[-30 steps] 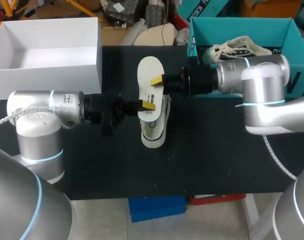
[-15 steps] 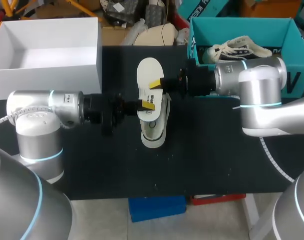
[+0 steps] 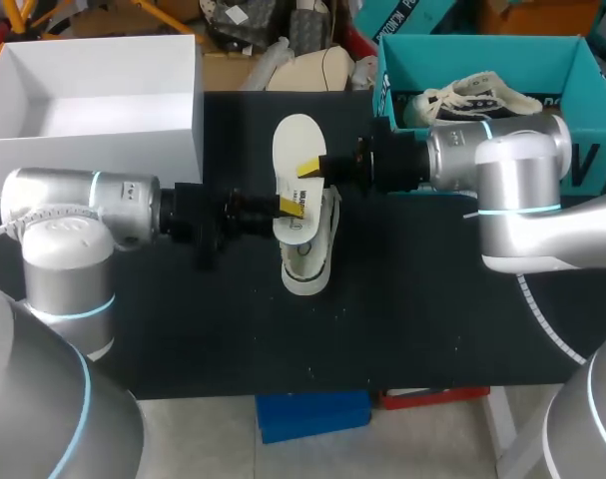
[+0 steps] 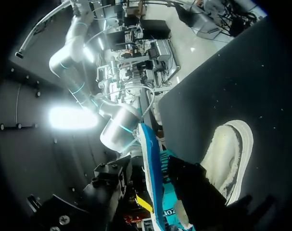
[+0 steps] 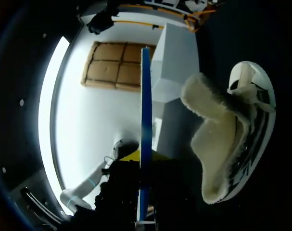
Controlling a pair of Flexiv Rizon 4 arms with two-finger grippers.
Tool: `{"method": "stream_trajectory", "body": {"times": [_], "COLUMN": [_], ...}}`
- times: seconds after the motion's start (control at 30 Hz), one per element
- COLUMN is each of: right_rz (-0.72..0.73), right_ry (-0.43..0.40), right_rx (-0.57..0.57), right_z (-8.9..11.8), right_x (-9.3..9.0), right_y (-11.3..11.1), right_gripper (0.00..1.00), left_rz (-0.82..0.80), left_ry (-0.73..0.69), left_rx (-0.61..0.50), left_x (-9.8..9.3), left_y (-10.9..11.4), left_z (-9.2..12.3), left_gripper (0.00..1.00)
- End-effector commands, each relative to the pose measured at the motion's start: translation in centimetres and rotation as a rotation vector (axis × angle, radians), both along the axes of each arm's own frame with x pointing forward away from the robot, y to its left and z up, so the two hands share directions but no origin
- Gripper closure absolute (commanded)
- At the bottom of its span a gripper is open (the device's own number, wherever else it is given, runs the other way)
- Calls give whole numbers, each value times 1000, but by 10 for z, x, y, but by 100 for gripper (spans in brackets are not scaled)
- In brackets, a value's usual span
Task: Take the shoe out of the shoebox, open the shoe tongue, remove and reinsert the insole, then place the shoe into the shoebox
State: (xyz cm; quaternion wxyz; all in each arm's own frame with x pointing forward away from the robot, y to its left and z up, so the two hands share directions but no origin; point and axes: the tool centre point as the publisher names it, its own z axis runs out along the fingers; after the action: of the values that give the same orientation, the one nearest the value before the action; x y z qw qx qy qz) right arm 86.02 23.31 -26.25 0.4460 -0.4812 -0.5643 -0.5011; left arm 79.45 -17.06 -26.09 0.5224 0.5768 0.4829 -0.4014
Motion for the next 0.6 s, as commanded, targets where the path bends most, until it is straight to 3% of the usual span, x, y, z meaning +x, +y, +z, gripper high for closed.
{"method": "stream_trajectory", "body": {"times": [0.03,0.27,0.6], "right_rz": [-2,-2,-2], "right_ry": [0,0,0], "right_rx": [-3,-3,-3], "right_z": [0,0,0], "right_x": [0,0,0], "right_y": [1,1,1], "right_gripper": [100,100,100], "left_rz": [67,163,169], "left_ry": [-1,-30,-49], "left_rx": [95,311,495], "left_x": [-16,-15,19], "left_y": [37,66,55], "left_z": [15,31,76], "left_gripper": [0,0,0]}}
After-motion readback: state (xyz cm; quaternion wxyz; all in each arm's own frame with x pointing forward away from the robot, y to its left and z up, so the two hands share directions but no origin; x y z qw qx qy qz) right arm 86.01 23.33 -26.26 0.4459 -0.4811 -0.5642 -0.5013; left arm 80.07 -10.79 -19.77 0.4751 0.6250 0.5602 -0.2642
